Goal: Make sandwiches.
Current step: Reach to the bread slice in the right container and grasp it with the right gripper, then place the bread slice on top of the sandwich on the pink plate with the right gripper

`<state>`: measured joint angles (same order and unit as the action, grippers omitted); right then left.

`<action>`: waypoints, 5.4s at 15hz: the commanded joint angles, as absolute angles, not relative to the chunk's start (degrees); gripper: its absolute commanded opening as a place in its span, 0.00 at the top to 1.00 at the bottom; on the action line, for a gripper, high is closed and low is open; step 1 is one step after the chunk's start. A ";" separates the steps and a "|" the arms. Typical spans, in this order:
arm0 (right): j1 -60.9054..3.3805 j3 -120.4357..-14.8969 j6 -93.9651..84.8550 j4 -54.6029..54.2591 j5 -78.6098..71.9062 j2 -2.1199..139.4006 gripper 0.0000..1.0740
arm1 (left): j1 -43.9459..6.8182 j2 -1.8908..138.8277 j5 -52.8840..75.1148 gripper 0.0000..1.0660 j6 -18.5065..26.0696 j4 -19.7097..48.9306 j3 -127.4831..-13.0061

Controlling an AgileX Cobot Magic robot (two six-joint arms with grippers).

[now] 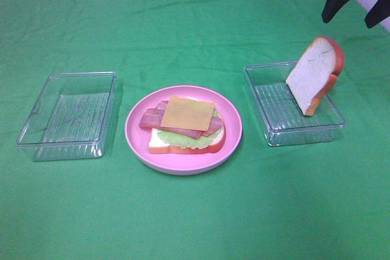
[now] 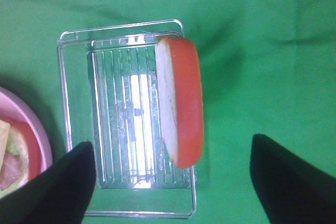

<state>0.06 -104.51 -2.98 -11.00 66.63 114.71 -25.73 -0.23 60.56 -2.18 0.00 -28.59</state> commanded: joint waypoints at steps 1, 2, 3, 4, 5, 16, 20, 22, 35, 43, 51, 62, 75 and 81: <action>0.23 -107.31 -3.78 -9.68 67.95 117.91 0.27 | -25.78 -1.66 59.93 0.34 -2.35 0.00 -28.53; 0.23 -108.98 -3.90 -9.80 68.35 119.63 0.27 | -25.78 -1.66 59.93 0.34 -2.35 0.00 -28.53; 0.23 -110.01 -3.90 -9.74 68.75 121.01 0.27 | -25.78 -1.66 59.93 0.34 -2.35 0.00 -28.53; 0.80 -110.35 -3.84 -10.66 68.64 122.96 0.27 | -25.78 -1.66 59.93 0.34 -2.35 0.00 -28.53; 1.20 -110.35 -3.84 -10.26 68.64 123.87 0.27 | -25.78 -1.66 59.93 0.34 -2.35 0.00 -28.53; 1.38 -110.29 -5.73 -13.24 68.18 129.95 0.42 | -25.78 -1.60 59.93 0.34 -2.29 0.00 -28.53; 1.38 -110.29 -5.44 -13.24 68.64 130.00 0.81 | -25.78 -1.60 59.93 0.34 -2.29 0.00 -28.53; 1.38 -110.29 -5.27 -13.24 69.04 129.89 1.00 | -25.78 -1.60 59.93 0.34 -2.23 0.00 -28.53; 1.26 -108.69 -4.47 -30.60 73.80 115.51 1.00 | -25.78 -1.60 59.93 0.34 -2.18 0.00 -28.53; 0.57 -83.65 -26.64 -71.05 68.64 114.94 1.00 | -25.78 -1.60 59.93 0.34 -2.18 0.00 -28.53; -13.92 -68.58 -37.47 -87.49 51.17 117.11 1.00 | -25.84 -1.60 59.93 0.34 -2.18 0.00 -28.53; -16.73 -68.58 -39.99 -91.79 43.43 123.30 1.00 | -25.84 -1.60 59.93 0.34 -2.18 0.00 -28.53; -16.73 -68.58 -36.73 -86.92 42.63 123.30 0.57 | -25.84 -1.60 59.93 0.34 -2.18 0.00 -28.53; -16.73 -68.58 -36.73 -82.33 42.63 123.13 0.34 | -25.84 -1.60 59.93 0.34 -2.18 0.00 -28.53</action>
<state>-16.62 -68.64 -37.01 -82.79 41.77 123.30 -25.73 -0.23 60.56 -2.18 0.00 -28.59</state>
